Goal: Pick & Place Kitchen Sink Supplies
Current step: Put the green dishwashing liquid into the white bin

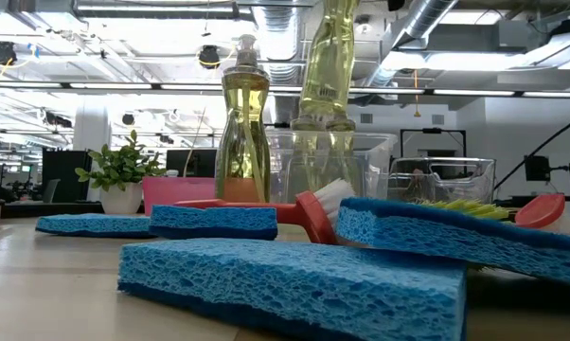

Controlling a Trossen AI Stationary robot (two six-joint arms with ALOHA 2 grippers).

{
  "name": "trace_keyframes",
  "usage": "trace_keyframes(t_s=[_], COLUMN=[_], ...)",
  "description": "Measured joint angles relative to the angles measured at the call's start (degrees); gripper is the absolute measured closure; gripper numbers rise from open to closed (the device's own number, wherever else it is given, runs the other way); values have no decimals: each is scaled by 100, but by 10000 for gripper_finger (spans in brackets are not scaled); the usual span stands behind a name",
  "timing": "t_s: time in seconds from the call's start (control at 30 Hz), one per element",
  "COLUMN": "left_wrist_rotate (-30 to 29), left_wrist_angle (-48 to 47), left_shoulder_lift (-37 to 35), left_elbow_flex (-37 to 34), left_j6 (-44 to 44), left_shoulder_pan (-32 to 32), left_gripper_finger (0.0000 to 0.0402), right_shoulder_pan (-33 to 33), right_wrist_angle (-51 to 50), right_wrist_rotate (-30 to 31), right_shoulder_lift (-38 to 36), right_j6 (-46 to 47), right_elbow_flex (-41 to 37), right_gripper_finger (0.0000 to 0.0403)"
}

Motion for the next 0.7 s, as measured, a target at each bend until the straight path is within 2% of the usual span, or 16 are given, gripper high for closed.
trace_keyframes(t_s=[0.27, 0.7], left_wrist_rotate=[-30, -32], left_wrist_angle=[0, 0], left_shoulder_lift=[0, 0], left_elbow_flex=[0, 0], left_j6=[1, -1], left_shoulder_pan=[0, 0], left_gripper_finger=[298, 298], right_shoulder_pan=[-501, -1196], right_wrist_angle=[435, 98], right_wrist_rotate=[492, 541], right_shoulder_lift=[-33, 542], right_j6=[-173, -113], right_elbow_flex=[2, 7], right_gripper_finger=[315, 315])
